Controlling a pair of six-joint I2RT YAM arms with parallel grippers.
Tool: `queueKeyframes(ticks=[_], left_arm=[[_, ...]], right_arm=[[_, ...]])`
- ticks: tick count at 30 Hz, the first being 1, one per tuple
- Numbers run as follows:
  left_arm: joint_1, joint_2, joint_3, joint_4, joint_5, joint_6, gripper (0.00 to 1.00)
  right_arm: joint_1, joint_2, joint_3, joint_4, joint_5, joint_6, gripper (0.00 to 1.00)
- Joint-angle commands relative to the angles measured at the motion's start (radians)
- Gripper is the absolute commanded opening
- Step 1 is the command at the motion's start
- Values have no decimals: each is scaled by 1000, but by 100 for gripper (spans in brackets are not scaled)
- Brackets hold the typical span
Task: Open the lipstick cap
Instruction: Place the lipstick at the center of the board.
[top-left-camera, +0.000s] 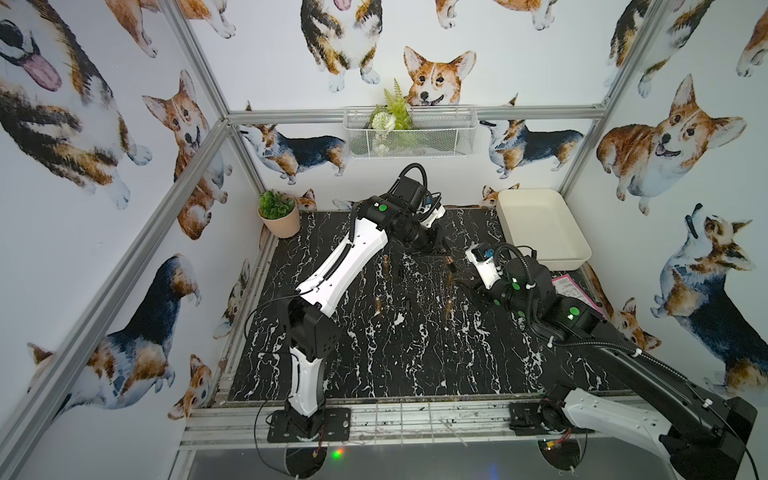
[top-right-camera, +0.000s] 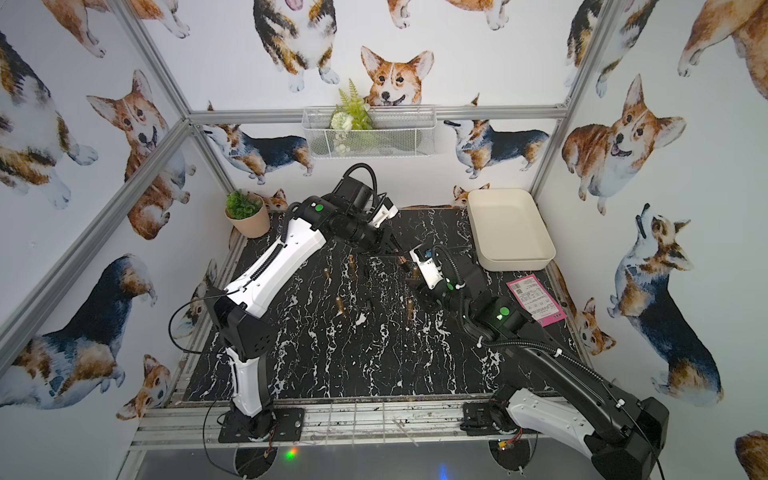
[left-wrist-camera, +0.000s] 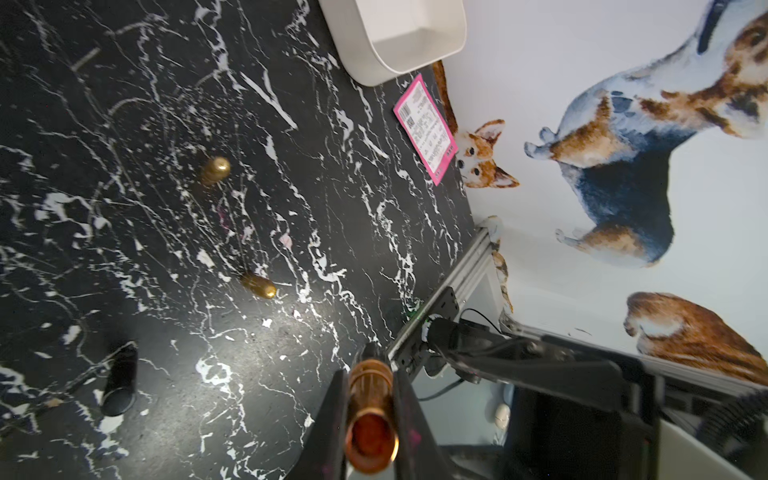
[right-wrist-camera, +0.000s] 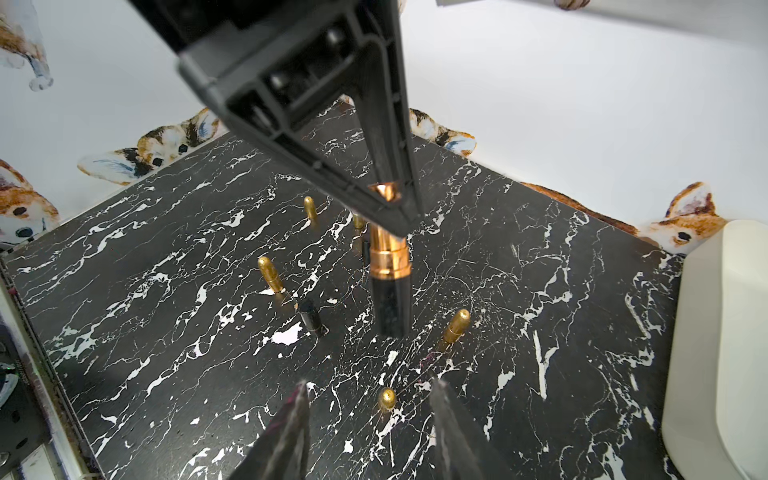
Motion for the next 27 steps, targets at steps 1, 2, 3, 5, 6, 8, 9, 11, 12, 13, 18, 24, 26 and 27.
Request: queueKeyframes(ticks=[1, 2, 3, 5, 6, 8, 9, 11, 12, 13, 18, 24, 26, 27], left_arm=[[0, 61, 88, -105, -197, 57, 14], [1, 76, 98, -111, -240, 64, 14], [1, 86, 98, -103, -282, 69, 14], [1, 106, 86, -80, -361, 77, 14], [1, 112, 78, -64, -386, 80, 14], [3, 138, 61, -28, -423, 90, 14], [5, 156, 67, -24, -436, 96, 15], [10, 217, 104, -34, -455, 102, 14], [11, 239, 117, -35, -466, 103, 14], [12, 259, 123, -25, -481, 106, 14], [12, 317, 98, 63, -568, 109, 14], [23, 367, 56, 177, -581, 89, 14], [24, 390, 60, 190, -592, 81, 14], [24, 398, 57, 195, -601, 79, 14]], right_arm=[[0, -44, 5, -27, 35, -4, 50], [0, -59, 4, -35, 43, -2, 50], [-1, -71, 1, -42, 47, 1, 50], [0, -95, 0, -57, 60, 5, 51], [-1, -110, 0, -68, 70, 7, 51], [0, -137, 0, -93, 92, 9, 51], [-1, -148, -1, -101, 102, 13, 51], [0, -166, -9, -110, 119, 15, 51], [0, -170, -15, -111, 123, 15, 51], [-1, -174, -20, -117, 127, 17, 51], [0, -180, -27, -124, 125, 47, 51], [0, -190, -38, -123, 118, 69, 51], [0, -191, -36, -130, 119, 72, 51], [0, -193, -36, -131, 118, 72, 51]])
